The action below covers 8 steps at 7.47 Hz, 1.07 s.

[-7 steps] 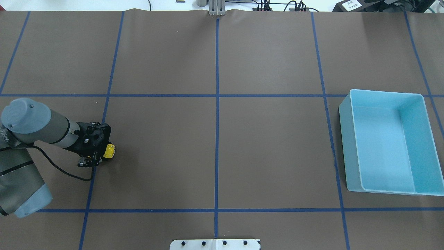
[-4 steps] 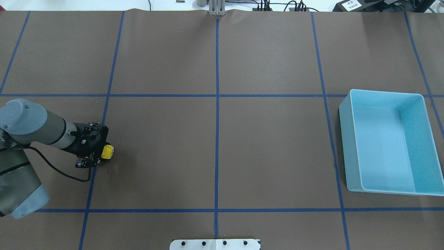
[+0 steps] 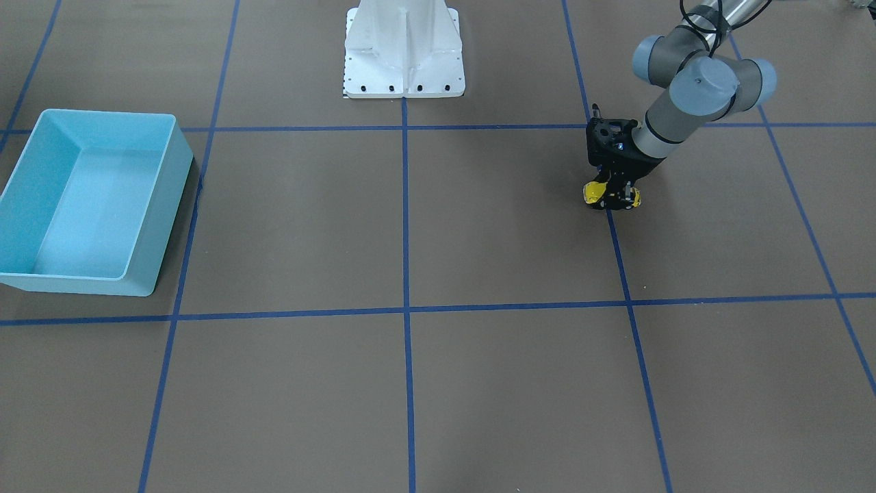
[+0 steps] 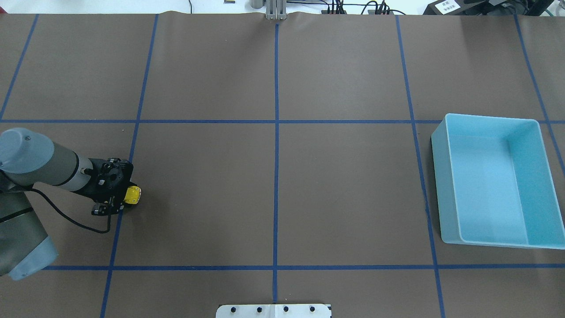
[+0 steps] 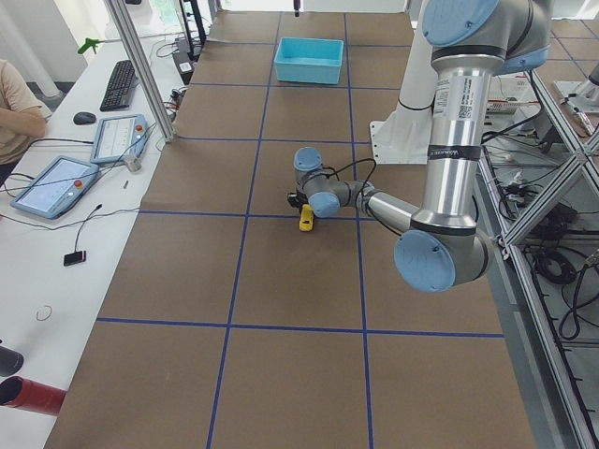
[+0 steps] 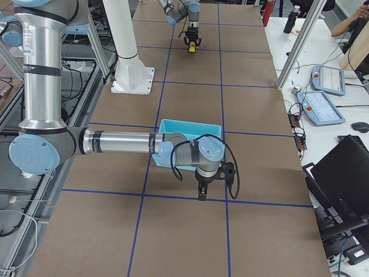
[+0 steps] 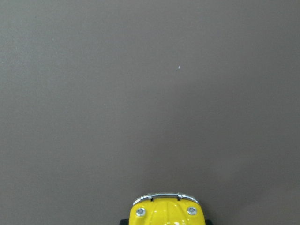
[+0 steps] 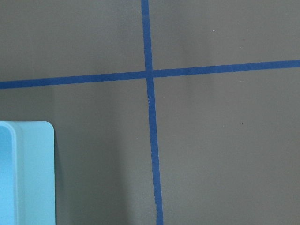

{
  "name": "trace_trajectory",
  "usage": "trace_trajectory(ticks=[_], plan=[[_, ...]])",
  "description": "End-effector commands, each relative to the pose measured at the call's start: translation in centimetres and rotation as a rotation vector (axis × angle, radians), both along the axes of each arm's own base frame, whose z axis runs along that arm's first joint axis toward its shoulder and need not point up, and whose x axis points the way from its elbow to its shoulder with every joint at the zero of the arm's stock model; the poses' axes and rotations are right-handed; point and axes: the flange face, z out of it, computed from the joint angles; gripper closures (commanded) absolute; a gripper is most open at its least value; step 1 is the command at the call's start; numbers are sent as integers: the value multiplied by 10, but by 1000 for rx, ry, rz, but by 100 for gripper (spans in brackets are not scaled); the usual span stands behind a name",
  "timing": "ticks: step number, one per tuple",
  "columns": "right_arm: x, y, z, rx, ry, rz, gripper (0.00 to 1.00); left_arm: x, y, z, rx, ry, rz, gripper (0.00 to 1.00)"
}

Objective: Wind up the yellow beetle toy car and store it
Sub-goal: 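Keep pulling the car back toward the robot with the left gripper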

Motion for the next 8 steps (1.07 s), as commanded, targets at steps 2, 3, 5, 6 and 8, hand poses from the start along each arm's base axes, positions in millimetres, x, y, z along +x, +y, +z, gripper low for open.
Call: trace_trajectory(ticks=[2, 3, 5, 6, 8], plan=[[-1, 0, 0, 0, 0, -3, 0, -4, 2, 5, 2, 4, -1, 98], [-3, 0, 0, 0, 0, -6, 0, -4, 2, 4, 4, 7, -1, 98], [-4, 0, 0, 1, 0, -8, 0, -5, 2, 5, 4, 9, -1, 98], [-6, 0, 0, -1, 0, -11, 0, -6, 3, 6, -1, 12, 4, 98], [-8, 0, 0, -1, 0, -16, 0, -10, 6, 12, -3, 12, 7, 98]])
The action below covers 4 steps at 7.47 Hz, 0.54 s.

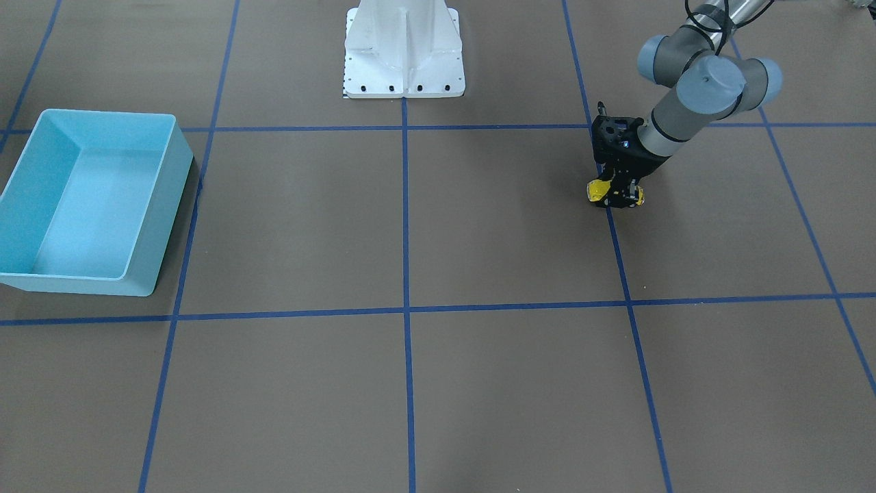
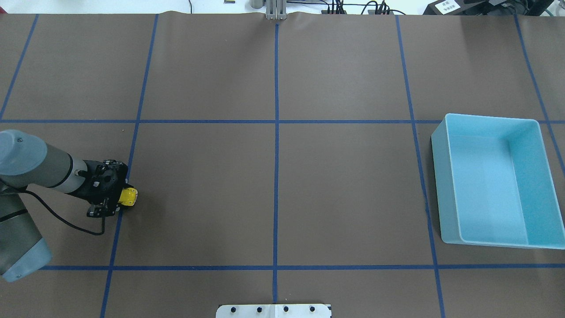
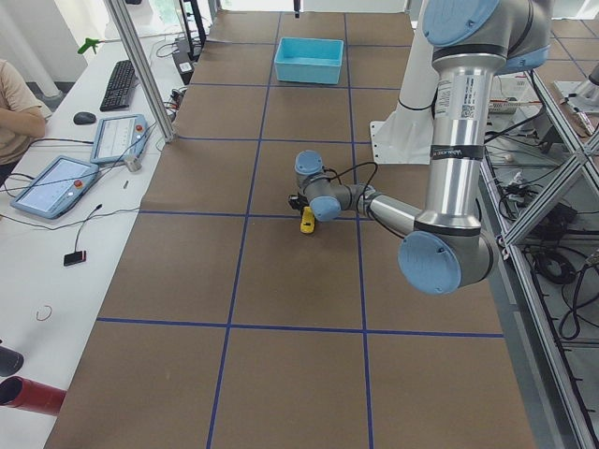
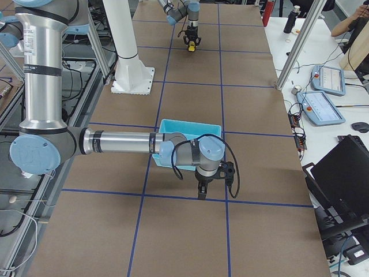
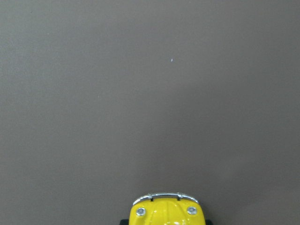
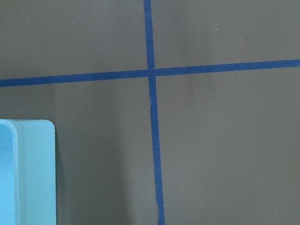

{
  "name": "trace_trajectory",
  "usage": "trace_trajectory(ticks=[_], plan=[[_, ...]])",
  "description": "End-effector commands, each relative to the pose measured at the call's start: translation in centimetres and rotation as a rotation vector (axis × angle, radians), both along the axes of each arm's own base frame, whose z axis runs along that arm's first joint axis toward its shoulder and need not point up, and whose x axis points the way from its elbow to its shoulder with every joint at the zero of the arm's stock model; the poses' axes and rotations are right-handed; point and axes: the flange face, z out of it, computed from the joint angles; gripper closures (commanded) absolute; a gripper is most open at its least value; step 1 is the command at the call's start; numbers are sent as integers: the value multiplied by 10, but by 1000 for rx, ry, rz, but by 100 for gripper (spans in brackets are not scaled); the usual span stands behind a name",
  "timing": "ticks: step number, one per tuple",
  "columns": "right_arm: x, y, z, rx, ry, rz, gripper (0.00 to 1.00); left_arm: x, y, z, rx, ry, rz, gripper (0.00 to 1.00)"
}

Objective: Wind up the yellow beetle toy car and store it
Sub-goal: 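Keep pulling the car back toward the robot with the left gripper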

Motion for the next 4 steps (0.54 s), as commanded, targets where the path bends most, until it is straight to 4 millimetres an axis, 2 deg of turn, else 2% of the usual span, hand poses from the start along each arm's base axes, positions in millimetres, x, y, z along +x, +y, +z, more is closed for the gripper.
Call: trace_trajectory(ticks=[1, 4], plan=[[-2, -1, -1, 1, 0, -4, 0, -2, 1, 3, -1, 1, 1, 98], [-3, -1, -1, 3, 0, -6, 0, -5, 4, 7, 1, 4, 1, 98]])
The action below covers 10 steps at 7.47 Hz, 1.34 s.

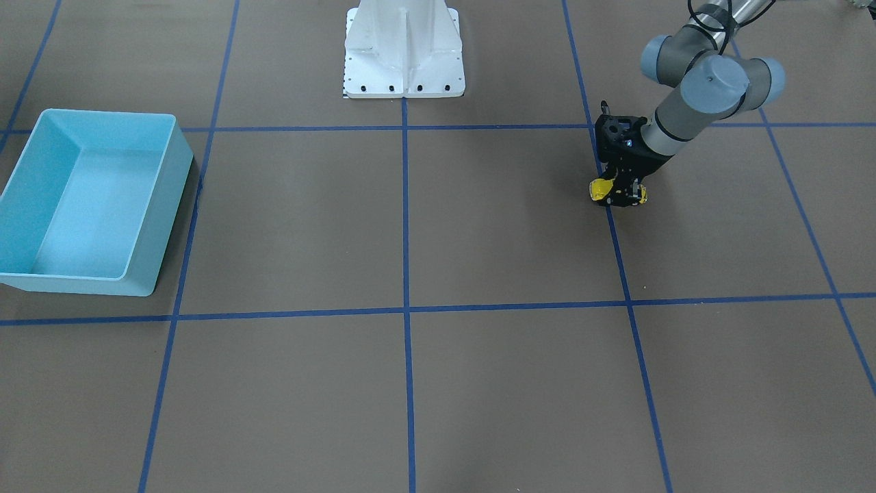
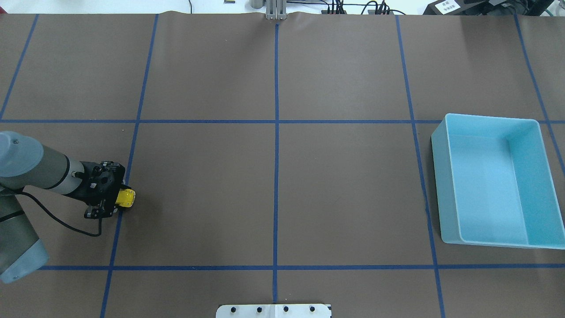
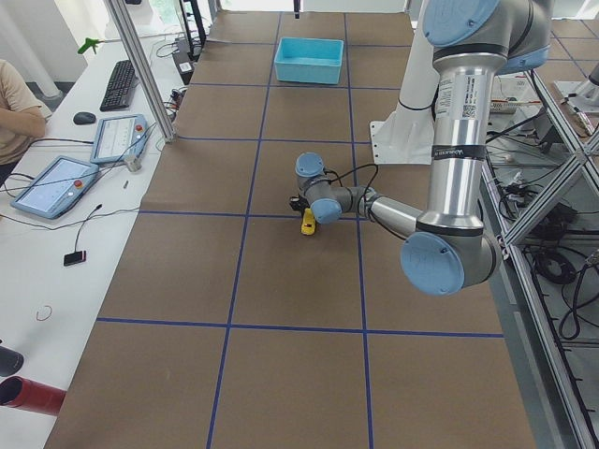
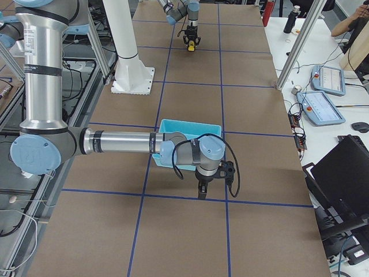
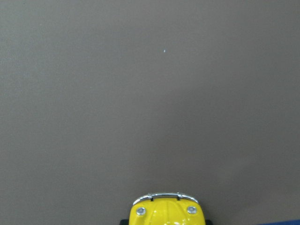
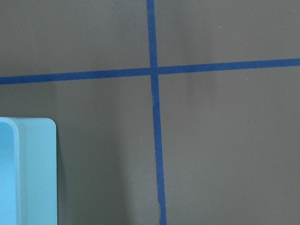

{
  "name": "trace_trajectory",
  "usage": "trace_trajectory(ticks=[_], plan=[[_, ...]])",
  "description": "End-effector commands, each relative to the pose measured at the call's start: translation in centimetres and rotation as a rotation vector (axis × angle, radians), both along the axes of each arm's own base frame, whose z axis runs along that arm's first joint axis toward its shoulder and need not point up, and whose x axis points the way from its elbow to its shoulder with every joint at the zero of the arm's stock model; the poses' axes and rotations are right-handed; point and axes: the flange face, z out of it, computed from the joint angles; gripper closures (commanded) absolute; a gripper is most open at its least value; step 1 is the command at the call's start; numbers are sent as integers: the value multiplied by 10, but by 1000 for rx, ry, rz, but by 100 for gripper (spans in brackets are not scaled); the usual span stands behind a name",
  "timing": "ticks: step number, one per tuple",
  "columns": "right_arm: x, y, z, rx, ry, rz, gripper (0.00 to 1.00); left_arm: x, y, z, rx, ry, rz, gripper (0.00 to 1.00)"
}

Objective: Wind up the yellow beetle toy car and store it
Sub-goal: 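Keep pulling the car back toward the robot with the left gripper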

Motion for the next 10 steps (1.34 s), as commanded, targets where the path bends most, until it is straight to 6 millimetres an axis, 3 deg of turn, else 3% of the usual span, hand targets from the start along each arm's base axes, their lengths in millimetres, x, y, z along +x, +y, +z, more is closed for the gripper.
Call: trace_trajectory(ticks=[1, 10], plan=[[0, 0, 0, 2, 0, -1, 0, -1, 1, 2, 0, 1, 1, 98], [0, 0, 0, 1, 0, -1, 0, -6, 5, 8, -4, 6, 9, 98]])
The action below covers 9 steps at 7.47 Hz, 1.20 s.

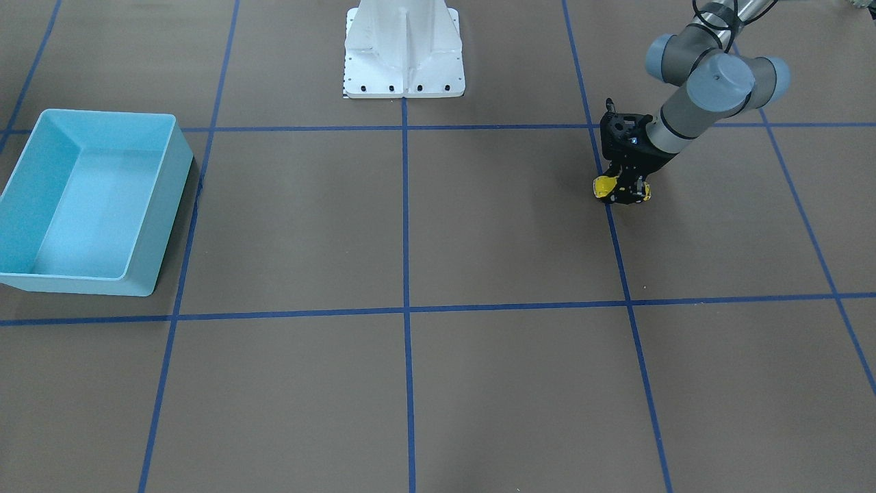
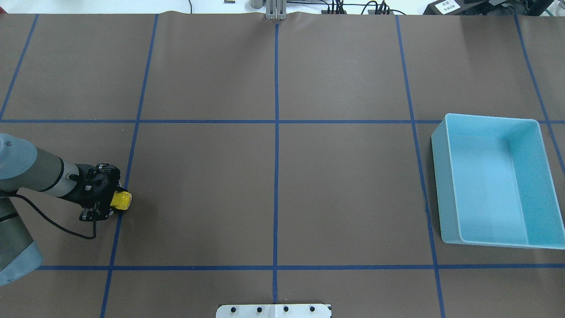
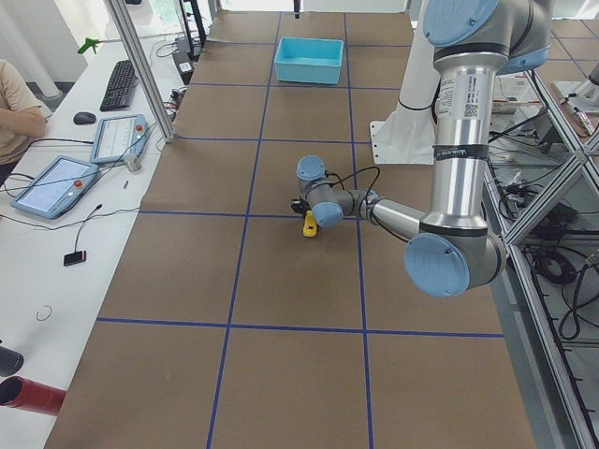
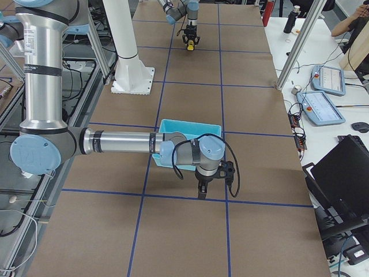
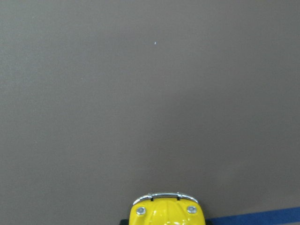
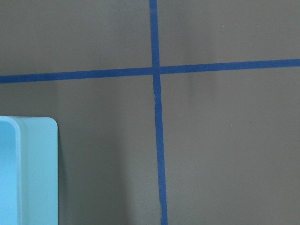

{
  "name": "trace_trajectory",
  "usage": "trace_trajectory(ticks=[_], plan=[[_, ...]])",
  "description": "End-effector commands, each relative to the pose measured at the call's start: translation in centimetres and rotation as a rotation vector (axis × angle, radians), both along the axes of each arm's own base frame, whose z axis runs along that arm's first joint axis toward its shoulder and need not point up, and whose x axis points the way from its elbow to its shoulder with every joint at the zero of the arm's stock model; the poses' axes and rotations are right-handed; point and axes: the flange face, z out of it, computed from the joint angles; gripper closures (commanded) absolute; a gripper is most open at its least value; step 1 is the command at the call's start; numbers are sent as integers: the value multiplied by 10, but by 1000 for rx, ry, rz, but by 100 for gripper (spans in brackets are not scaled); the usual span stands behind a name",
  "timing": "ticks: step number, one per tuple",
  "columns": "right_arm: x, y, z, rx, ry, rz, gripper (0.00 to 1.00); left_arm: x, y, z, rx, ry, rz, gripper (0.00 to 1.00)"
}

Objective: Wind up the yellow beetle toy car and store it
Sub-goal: 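Keep pulling the car back toward the robot with the left gripper, then open the left gripper to release the car and retract the left arm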

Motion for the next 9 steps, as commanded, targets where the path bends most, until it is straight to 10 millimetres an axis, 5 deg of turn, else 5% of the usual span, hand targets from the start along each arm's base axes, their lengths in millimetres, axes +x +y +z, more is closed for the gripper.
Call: trace_trajectory(ticks=[1, 4, 5, 7, 9], plan=[[0, 0, 0, 0, 0, 0, 0, -1, 0, 2, 2, 3, 0, 98], [0, 0, 0, 0, 0, 0, 0, -9, 3, 9, 3, 4, -4, 93], [0, 0, 0, 0, 0, 0, 0, -8, 2, 10, 37, 3, 17, 1], [0, 0, 0, 0, 0, 0, 0, -13, -4, 7, 58, 5, 16, 0], [0, 0, 0, 0, 0, 0, 0, -39, -20, 9, 24, 19, -6, 0]])
